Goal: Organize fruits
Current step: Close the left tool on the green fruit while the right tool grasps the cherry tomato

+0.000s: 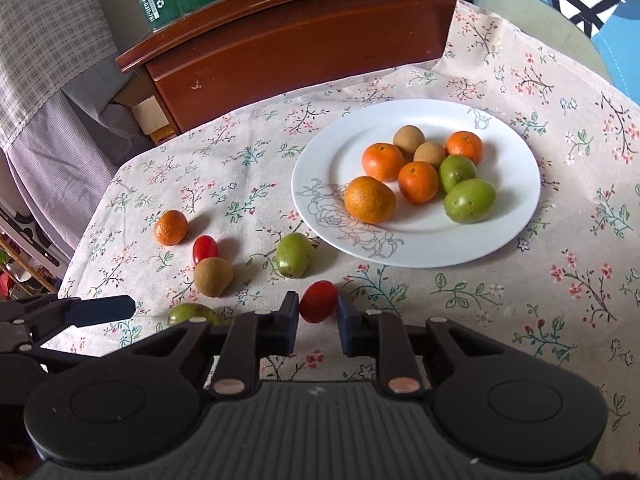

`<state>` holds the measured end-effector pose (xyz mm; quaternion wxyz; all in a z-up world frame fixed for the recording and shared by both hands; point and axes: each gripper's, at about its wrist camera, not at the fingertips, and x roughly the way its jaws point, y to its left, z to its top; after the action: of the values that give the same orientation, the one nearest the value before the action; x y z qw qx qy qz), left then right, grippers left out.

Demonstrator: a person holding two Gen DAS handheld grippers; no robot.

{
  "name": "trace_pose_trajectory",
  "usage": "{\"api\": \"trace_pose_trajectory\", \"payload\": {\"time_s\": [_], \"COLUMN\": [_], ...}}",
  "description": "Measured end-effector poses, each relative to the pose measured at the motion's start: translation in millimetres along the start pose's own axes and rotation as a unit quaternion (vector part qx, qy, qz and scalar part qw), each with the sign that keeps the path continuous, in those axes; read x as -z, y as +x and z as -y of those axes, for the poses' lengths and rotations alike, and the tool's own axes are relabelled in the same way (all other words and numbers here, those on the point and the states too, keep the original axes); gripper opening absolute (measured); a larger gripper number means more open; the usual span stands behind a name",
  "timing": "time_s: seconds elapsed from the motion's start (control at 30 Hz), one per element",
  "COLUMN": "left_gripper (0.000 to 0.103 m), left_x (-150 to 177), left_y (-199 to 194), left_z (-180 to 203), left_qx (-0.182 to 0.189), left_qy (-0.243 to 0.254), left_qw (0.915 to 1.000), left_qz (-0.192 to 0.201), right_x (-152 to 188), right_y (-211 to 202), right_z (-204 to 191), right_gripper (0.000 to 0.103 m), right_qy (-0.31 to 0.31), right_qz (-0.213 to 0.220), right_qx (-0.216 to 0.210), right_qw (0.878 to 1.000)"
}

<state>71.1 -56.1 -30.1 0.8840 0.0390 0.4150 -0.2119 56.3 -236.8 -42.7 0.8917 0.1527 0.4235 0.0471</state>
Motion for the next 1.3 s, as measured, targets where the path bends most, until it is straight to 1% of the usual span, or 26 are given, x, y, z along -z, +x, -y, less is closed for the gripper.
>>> {"api": "trace_pose_trajectory", "payload": {"time_s": [0.17, 0.23, 0.3, 0.47, 0.57, 0.63, 0.73, 1.07, 1.3], "left_gripper": [0.083, 0.075, 0.071, 0.067, 0.055, 0.045, 0.034, 0.033, 0.033], "left_x": [0, 0, 0, 0, 0, 0, 0, -1, -8], "left_y": [6, 9, 13, 17, 17, 16, 14, 10, 2], "left_z": [2, 1, 2, 3, 5, 5, 5, 6, 4], "left_qx": [0.004, 0.005, 0.003, -0.005, -0.006, -0.004, 0.002, 0.0, 0.005], "left_qy": [0.001, -0.003, -0.003, 0.002, 0.009, 0.01, 0.006, -0.001, -0.017], "left_qw": [1.0, 1.0, 1.0, 1.0, 0.9999, 0.9999, 0.9999, 1.0, 0.9998], "left_qz": [0.002, -0.001, -0.004, 0.001, 0.005, 0.008, 0.01, 0.009, 0.014], "right_x": [-1, 0, 0, 0, 0, 0, 0, 0, -4], "right_y": [2, 2, 2, 3, 3, 3, 3, 1, -6], "right_z": [3, 4, 4, 5, 5, 5, 5, 5, 5], "right_gripper": [0.02, 0.02, 0.02, 0.02, 0.02, 0.021, 0.02, 0.02, 0.02], "right_qy": [0.012, 0.013, 0.015, 0.016, 0.019, 0.018, 0.017, 0.019, 0.027], "right_qz": [-0.006, -0.007, -0.008, -0.008, -0.009, -0.009, -0.008, -0.007, 0.002], "right_qx": [-0.001, 0.0, -0.001, -0.001, -0.002, -0.002, -0.001, 0.001, -0.012], "right_qw": [1.0, 1.0, 1.0, 1.0, 1.0, 1.0, 1.0, 1.0, 1.0]}}
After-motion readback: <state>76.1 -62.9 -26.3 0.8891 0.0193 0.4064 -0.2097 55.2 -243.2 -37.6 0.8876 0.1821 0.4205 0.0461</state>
